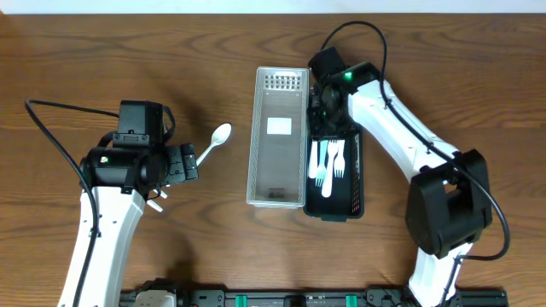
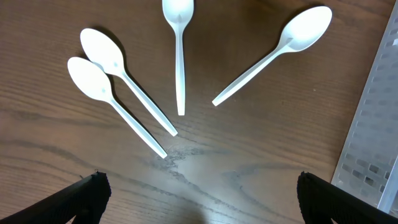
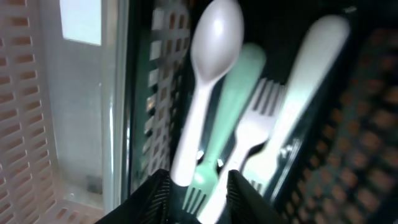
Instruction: Pack container
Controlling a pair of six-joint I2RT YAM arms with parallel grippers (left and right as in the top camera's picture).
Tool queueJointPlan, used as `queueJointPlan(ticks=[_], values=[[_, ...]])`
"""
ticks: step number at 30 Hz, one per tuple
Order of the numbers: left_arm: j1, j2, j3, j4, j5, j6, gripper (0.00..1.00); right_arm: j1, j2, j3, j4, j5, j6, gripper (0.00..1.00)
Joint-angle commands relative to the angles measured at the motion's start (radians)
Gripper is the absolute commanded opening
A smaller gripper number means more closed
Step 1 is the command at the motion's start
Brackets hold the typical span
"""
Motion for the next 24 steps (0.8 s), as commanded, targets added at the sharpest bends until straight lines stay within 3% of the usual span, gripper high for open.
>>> queueJointPlan(ticks=[1, 3, 10, 13, 18, 24], values=[[-0.002, -0.001, 0.014, -0.002, -0.001, -0.010, 0.98, -0.053, -0.126, 0.090, -0.018, 0.084, -0.039, 0.52], [-0.002, -0.001, 0.014, -0.003, -0.001, -0.010, 0.98, -0.090, -0.185, 0.115, -0.036, 0.138, -0.054, 0.59], [-0.006, -0.001, 0.014, -0.002, 0.000, 0.007, 0.98, -0.297, -0.349, 0.119, -0.087, 0.251, -0.079, 0.68], [-0.031, -0.001, 0.014, 0.009, 0.000, 0.011, 0.98, -0.405, -0.369, 0.119, -0.114, 0.250, -0.109, 0.75], [-0.133, -0.001, 0.016, 0.043, 0.011, 0.064, 0.98, -0.531, -0.367, 0.069, -0.123, 0.164, -0.106, 0.77], [-0.195, 0.050, 0.109, 0.049, 0.041, 0.200, 0.98, -0.554, -0.367, -0.057, -0.067, 0.163, -0.106, 0.77]])
